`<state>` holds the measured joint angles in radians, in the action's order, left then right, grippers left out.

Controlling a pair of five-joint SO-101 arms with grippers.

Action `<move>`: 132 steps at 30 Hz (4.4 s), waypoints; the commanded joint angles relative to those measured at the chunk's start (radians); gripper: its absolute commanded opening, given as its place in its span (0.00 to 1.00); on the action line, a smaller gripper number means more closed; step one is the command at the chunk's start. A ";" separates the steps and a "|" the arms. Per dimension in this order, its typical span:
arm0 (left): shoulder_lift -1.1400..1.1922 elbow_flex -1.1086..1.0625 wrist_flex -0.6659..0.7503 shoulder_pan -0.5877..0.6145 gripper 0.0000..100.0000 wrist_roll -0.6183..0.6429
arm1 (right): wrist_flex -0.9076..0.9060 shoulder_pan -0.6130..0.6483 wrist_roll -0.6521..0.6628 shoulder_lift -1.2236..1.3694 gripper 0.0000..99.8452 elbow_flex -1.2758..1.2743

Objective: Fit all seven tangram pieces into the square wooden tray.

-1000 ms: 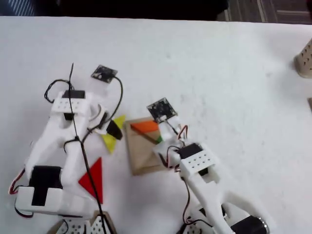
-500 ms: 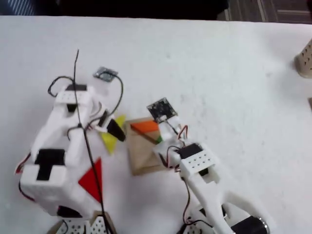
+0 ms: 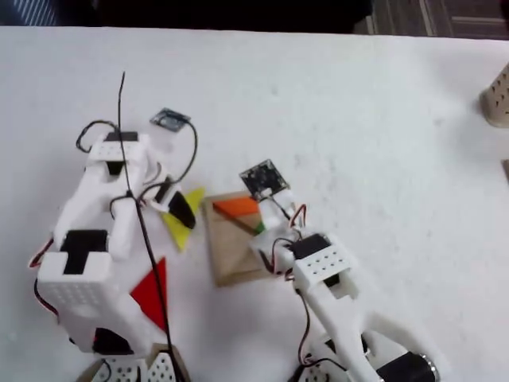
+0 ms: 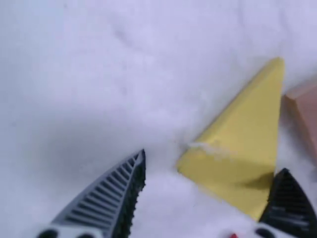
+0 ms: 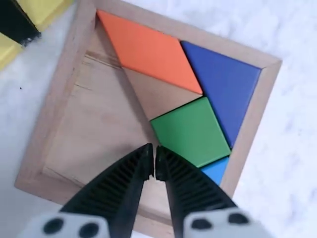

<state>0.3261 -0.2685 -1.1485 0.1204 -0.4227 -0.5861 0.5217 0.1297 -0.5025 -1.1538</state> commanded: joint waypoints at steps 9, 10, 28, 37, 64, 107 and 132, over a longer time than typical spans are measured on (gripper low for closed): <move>0.018 0.011 -0.037 -0.127 0.23 0.084 | 0.016 0.007 0.012 -0.002 0.02 0.011; 0.018 0.005 -0.041 -0.134 0.23 0.095 | 0.016 0.007 0.012 -0.002 0.02 0.011; 0.007 -0.054 -0.028 -0.188 0.10 0.221 | 0.016 0.005 0.012 -0.008 0.02 0.011; -0.018 -0.048 -0.014 -0.128 0.10 0.232 | 0.016 0.005 0.012 -0.008 0.02 0.011; -0.456 -0.407 0.328 -0.054 0.22 0.434 | 0.016 0.005 0.012 -0.008 0.02 0.011; -0.225 -0.060 0.008 0.099 0.13 0.391 | 0.018 0.005 0.012 -0.008 0.02 0.011; -0.576 -0.313 0.008 0.065 0.02 0.425 | 0.016 0.005 0.012 -0.010 0.02 0.011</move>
<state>-0.2079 -0.5861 -1.1347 0.1926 -0.0069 -0.5861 0.5217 0.1297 -0.5025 -1.1538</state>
